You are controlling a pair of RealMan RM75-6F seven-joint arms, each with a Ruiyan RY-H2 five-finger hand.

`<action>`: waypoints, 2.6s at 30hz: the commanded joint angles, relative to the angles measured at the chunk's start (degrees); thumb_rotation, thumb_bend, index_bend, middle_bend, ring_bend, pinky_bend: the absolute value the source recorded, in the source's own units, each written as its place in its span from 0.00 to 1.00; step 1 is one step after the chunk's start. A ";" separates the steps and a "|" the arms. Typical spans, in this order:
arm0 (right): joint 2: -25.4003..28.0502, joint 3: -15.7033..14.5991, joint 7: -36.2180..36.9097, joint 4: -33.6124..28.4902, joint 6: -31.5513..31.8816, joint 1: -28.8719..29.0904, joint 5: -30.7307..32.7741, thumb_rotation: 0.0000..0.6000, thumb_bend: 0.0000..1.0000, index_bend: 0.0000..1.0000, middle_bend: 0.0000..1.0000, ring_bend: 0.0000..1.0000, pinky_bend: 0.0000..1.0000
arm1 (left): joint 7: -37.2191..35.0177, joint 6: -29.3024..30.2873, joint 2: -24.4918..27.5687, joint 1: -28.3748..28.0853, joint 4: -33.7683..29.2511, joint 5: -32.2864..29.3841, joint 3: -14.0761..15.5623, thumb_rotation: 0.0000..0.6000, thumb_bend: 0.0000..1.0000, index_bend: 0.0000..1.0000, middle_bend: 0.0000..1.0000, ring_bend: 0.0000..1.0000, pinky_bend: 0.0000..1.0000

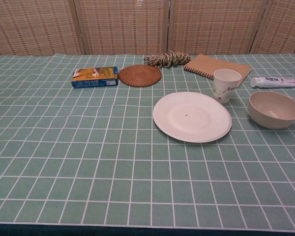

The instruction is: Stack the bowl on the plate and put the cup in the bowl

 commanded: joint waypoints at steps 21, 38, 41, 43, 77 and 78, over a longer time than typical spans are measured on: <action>-0.37 2.00 -0.71 1.71 -6.22 5.42 0.61 1.00 0.25 0.21 0.23 0.22 0.34 | -0.60 0.60 -0.14 0.43 0.30 -0.06 0.18 1.00 0.29 0.15 0.10 0.11 0.09; -4.54 2.90 -0.97 6.50 -19.39 15.27 2.12 1.00 0.15 0.33 0.11 0.08 0.25 | -1.05 0.72 0.61 1.20 -0.18 -0.18 0.79 1.00 0.29 0.15 0.10 0.11 0.09; -7.92 2.58 0.15 10.53 -20.74 17.06 1.13 1.00 0.16 0.37 0.12 0.08 0.24 | -1.39 0.87 0.63 1.37 -0.07 -0.23 0.79 1.00 0.29 0.15 0.10 0.11 0.09; -9.53 2.17 0.73 12.66 -20.98 17.71 0.43 1.00 0.16 0.38 0.12 0.08 0.24 | -1.45 0.86 0.64 1.37 0.00 -0.19 0.78 1.00 0.29 0.15 0.10 0.11 0.09; -19.71 -1.02 7.90 28.17 -20.22 20.28 -0.84 1.00 0.27 0.45 0.19 0.08 0.24 | -2.10 0.48 -0.03 1.43 0.52 -0.42 0.60 1.00 0.29 0.15 0.10 0.10 0.09; -19.72 -1.03 7.74 28.16 -20.24 20.27 -0.73 1.00 0.27 0.45 0.19 0.08 0.24 | -2.08 0.44 -0.10 1.41 0.53 -0.37 0.64 1.00 0.29 0.15 0.10 0.10 0.09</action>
